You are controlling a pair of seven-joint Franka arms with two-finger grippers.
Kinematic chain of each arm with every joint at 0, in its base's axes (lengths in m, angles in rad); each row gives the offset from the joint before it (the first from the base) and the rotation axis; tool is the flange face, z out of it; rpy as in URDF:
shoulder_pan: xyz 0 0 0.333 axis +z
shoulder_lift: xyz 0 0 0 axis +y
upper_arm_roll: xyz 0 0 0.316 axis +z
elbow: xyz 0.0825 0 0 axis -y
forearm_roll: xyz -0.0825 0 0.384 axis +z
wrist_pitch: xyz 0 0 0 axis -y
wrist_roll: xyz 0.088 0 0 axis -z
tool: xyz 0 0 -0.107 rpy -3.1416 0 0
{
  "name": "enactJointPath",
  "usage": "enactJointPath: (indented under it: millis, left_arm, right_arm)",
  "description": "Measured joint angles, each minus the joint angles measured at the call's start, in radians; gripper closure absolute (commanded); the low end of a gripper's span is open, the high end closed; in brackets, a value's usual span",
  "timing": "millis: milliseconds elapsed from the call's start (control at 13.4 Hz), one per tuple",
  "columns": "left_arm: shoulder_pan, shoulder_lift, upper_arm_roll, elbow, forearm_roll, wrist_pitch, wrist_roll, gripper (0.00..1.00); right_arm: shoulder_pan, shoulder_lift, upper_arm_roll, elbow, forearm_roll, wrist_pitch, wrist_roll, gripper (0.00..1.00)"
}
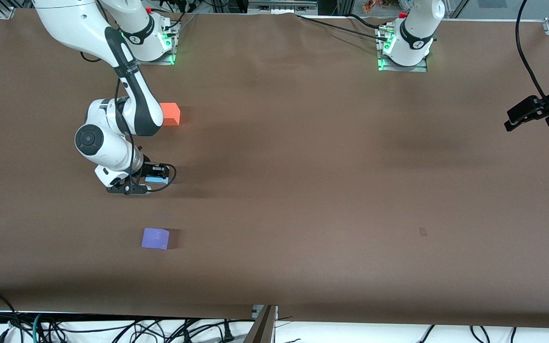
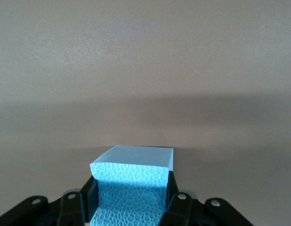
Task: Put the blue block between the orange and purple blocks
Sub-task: 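Carry the cube with the right gripper into the gap between orange and purple cubes, then lower the cube onto the table and open the right gripper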
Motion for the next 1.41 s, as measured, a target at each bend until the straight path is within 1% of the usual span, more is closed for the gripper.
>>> enactJointPath:
  millis: [298,372,447,521,595,819,967,1265,1414]
  left_arm:
    - [0.001,0.001,0.0,0.0,0.0,-0.001,0.0,0.0]
    - [0.001,0.001,0.0,0.0,0.0,-0.001,0.0,0.0]
    - [0.001,0.001,0.0,0.0,0.0,-0.001,0.0,0.0]
    - [0.001,0.001,0.0,0.0,0.0,-0.001,0.0,0.0]
    - [0.001,0.001,0.0,0.0,0.0,-0.001,0.0,0.0]
    - [0.0,0.001,-0.001,0.0,0.0,-0.001,0.0,0.0]
    - [-0.001,0.001,-0.003,0.0,0.0,-0.001,0.0,0.0]
    - [-0.001,0.001,-0.003,0.0,0.0,-0.001,0.0,0.0]
    - [-0.001,0.001,-0.003,0.0,0.0,-0.002,0.0,0.0]
  right_arm:
    - [0.0,0.0,0.013,-0.006,0.031,0.021,0.0,0.82]
    - [0.0,-0.001,0.014,-0.012,0.035,0.033,0.0,0.79]
    - [0.0,-0.003,0.016,-0.019,0.037,0.044,0.0,0.6]
    - [0.0,-0.007,0.02,-0.026,0.037,0.056,0.0,0.01]
    - [0.0,-0.009,0.025,-0.031,0.037,0.064,0.0,0.0]
    - [0.001,-0.011,0.031,-0.03,0.038,0.071,-0.009,0.0]
    - [0.001,-0.03,0.026,-0.001,0.038,0.036,-0.037,0.0]
    - [0.0,-0.08,-0.027,0.196,0.036,-0.281,-0.054,0.0]
    - [-0.001,-0.086,-0.051,0.293,-0.003,-0.414,-0.064,0.0]
